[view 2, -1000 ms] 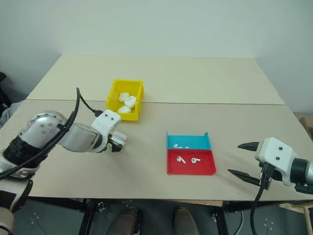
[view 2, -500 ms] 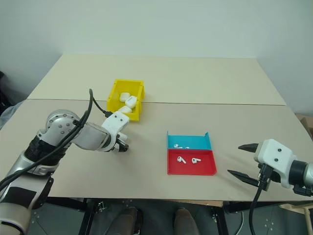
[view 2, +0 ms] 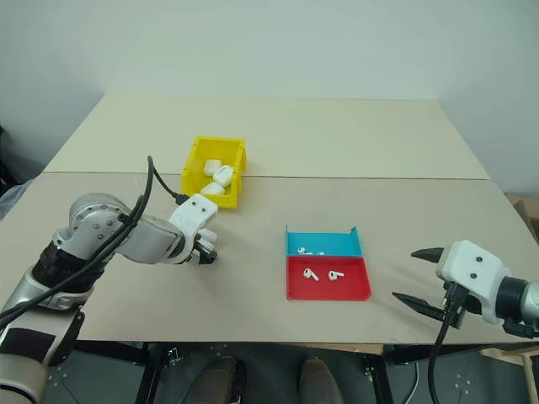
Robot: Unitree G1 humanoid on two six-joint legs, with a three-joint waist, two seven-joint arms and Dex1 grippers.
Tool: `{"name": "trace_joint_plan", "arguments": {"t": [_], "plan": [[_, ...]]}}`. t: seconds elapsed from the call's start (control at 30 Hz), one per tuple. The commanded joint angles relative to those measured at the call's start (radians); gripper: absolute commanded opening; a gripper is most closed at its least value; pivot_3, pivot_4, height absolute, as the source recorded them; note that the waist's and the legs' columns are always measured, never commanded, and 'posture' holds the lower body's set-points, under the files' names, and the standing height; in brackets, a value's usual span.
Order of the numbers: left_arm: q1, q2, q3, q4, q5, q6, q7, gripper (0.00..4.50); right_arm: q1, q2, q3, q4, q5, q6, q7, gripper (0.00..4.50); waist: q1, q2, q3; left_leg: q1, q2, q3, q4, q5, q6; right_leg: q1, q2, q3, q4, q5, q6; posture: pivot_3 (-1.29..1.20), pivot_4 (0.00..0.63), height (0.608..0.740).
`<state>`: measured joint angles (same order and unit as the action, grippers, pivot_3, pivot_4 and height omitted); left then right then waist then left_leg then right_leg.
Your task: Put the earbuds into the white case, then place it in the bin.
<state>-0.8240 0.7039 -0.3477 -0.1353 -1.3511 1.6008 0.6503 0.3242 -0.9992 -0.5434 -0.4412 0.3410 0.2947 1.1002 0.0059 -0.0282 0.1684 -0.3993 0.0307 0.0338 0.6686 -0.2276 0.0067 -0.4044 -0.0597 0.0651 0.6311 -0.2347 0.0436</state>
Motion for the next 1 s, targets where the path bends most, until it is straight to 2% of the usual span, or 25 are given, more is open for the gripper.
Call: {"name": "trace_joint_plan", "arguments": {"t": [0.03, 0.13, 0.23, 0.37, 0.57, 0.67, 0.8, 0.83, 0.9, 0.93, 1.0], "plan": [[0.010, 0.003, 0.002, 0.005, 0.019, 0.014, -0.017, 4.50, -0.011, 0.001, -0.007, -0.005, -0.002, -0.003, -0.007, 4.48, 0.000, 0.000, 0.000, 0.000, 0.000, 0.000, 0.000, 0.000, 0.000, 0.000, 0.000, 0.000, 0.000, 0.000, 0.000, 0.00, 0.150, 0.740], [0.011, 0.009, -0.028, -0.008, 0.056, 0.014, -0.020, 4.50, -0.013, 0.001, -0.006, -0.006, -0.004, 0.002, -0.009, 4.48, 0.000, 0.000, 0.000, 0.000, 0.000, 0.000, 0.000, 0.000, 0.000, 0.000, 0.000, 0.000, 0.000, 0.000, 0.000, 0.00, 0.150, 0.740], [0.015, 0.015, -0.012, -0.003, 0.029, 0.014, -0.033, 3.89, -0.010, 0.001, -0.012, -0.013, 0.001, 0.009, -0.008, 4.50, -0.002, 0.000, 0.000, 0.000, 0.000, 0.000, 0.000, 0.000, 0.000, 0.000, 0.000, 0.000, 0.000, 0.000, 0.000, 0.00, 0.150, 0.740], [0.018, 0.041, -0.022, -0.015, 0.016, 0.014, -0.047, 2.74, -0.013, 0.000, -0.008, -0.012, 0.001, 0.014, -0.011, 4.50, -0.010, 0.000, 0.000, 0.000, 0.000, 0.000, 0.000, 0.000, 0.000, 0.000, 0.000, 0.000, 0.000, 0.000, 0.000, 0.00, 0.150, 0.740], [0.007, 0.032, 0.007, -0.053, 0.102, 0.014, -0.051, 2.74, -0.032, -0.002, 0.006, -0.007, 0.001, 0.017, -0.016, 4.50, -0.019, 0.000, 0.000, 0.000, 0.000, 0.000, 0.000, 0.000, 0.000, 0.000, 0.000, 0.000, 0.000, 0.000, 0.000, 0.00, 0.150, 0.740], [-0.008, 0.079, 0.043, -0.188, 0.134, -0.004, -0.171, 2.74, -0.043, -0.013, -0.005, -0.009, 0.002, 0.013, -0.007, 4.50, -0.019, -0.001, 0.000, 0.000, 0.000, 0.000, 0.000, 0.000, 0.000, -0.001, 0.000, 0.000, 0.001, 0.000, 0.000, 0.00, 0.150, 0.740], [0.105, 0.172, 0.104, -0.426, 0.333, -0.334, -0.446, 2.74, -0.096, -0.040, -0.024, -0.017, 0.022, 0.044, -0.010, 4.50, -0.020, -0.001, 0.000, -0.004, 0.000, 0.001, -0.001, 0.000, -0.001, -0.003, 0.000, 0.000, -0.001, 0.000, 0.000, 0.00, 0.150, 0.740], [0.197, 0.181, 0.116, -0.471, 0.462, -0.547, -0.541, 2.74, -0.117, -0.052, -0.024, -0.029, 0.023, 0.046, -0.010, 4.50, -0.020, 0.000, 0.000, -0.004, 0.000, 0.001, -0.001, 0.000, -0.001, -0.003, 0.000, 0.000, -0.001, 0.000, 0.000, 0.00, 0.150, 0.740], [0.375, 0.150, 0.144, -0.502, 0.690, -0.964, -0.698, 2.74, -0.157, -0.084, -0.015, -0.057, 0.022, 0.051, -0.003, 4.50, -0.019, 0.002, -0.001, -0.001, 0.000, 0.003, -0.002, 0.000, -0.001, -0.001, -0.001, 0.001, -0.002, 0.000, -0.001, 0.00, 0.150, 0.740], [0.430, 0.130, 0.150, -0.492, 0.771, -1.100, -0.747, 2.74, -0.169, -0.092, -0.009, -0.062, 0.019, 0.050, -0.001, 4.50, -0.018, 0.002, -0.001, 0.000, 0.000, 0.004, -0.004, 0.000, -0.001, -0.001, -0.001, 0.002, -0.004, 0.000, -0.002, 0.00, 0.150, 0.740], [0.519, 0.024, 0.149, -0.426, 0.848, -1.302, -0.815, 2.74, -0.214, -0.134, 0.023, -0.084, 0.012, 0.044, 0.012, 4.50, -0.011, 0.001, -0.001, 0.000, 0.001, 0.004, -0.005, 0.000, -0.002, -0.001, -0.001, 0.001, -0.004, -0.002, -0.007, 0.00, 0.150, 0.740]]}}
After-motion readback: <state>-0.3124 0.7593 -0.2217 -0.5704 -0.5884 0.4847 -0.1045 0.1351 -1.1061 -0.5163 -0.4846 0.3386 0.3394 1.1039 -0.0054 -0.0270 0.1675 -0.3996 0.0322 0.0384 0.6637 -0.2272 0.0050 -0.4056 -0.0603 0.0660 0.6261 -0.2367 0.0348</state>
